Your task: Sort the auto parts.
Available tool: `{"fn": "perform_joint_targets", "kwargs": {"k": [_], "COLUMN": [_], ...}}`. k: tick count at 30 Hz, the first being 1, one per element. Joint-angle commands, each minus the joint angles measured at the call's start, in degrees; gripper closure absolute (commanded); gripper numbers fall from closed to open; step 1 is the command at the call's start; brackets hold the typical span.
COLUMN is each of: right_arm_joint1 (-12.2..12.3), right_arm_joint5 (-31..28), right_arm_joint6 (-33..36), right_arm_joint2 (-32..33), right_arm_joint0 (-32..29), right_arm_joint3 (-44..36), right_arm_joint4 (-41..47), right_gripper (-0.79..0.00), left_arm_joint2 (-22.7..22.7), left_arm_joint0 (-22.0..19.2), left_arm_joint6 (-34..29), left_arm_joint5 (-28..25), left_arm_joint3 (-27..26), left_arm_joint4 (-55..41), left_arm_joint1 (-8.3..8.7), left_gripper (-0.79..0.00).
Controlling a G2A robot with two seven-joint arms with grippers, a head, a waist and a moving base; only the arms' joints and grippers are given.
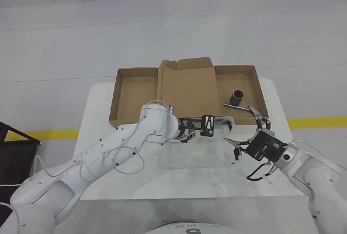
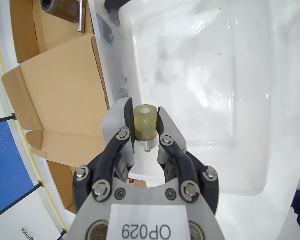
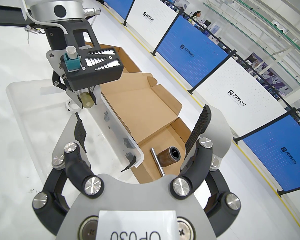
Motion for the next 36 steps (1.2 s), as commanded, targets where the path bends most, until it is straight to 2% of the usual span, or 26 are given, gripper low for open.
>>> {"fn": "perform_joint_targets", "kwargs": {"k": [1, 19, 21, 25, 28, 31, 36], "right_arm_joint1": [0.00, 0.00, 0.00, 0.00, 0.00, 0.00, 0.00], "right_arm_joint5": [0.00, 0.00, 0.00, 0.00, 0.00, 0.00, 0.00], "right_arm_joint6": [0.00, 0.00, 0.00, 0.00, 0.00, 0.00, 0.00], "right_arm_joint2": [0.00, 0.00, 0.00, 0.00, 0.00, 0.00, 0.00], "right_arm_joint0": [0.00, 0.00, 0.00, 0.00, 0.00, 0.00, 0.00], "right_arm_joint3": [0.00, 0.00, 0.00, 0.00, 0.00, 0.00, 0.00], "right_arm_joint4": [-0.01, -0.01, -0.01, -0.01, -0.01, -0.01, -0.01], "right_gripper": [-0.785, -0.785, -0.785, -0.785, -0.785, -0.785, -0.785], "left_arm_joint2": [0.11, 0.11, -0.64, -6.33, -12.02, -17.22, -25.47], "left_arm_joint0": [-0.09, -0.09, 0.21, 3.08, 6.54, 9.51, 13.64], "left_arm_joint6": [-0.09, -0.09, 0.99, 2.37, 3.66, 5.66, 12.82], "left_arm_joint5": [-0.04, -0.04, 1.39, 4.15, 3.78, 2.86, 2.30], "left_arm_joint3": [0.06, 0.06, -1.14, -5.18, -4.94, -3.30, 2.21], "left_arm_joint4": [-0.04, -0.04, 1.43, 5.69, 6.19, 7.83, 7.26], "left_arm_joint1": [-0.05, -0.05, 0.11, 2.30, 4.39, 6.17, 8.30], "left_gripper": [0.000, 0.000, 0.000, 0.000, 0.000, 0.000, 0.000]}}
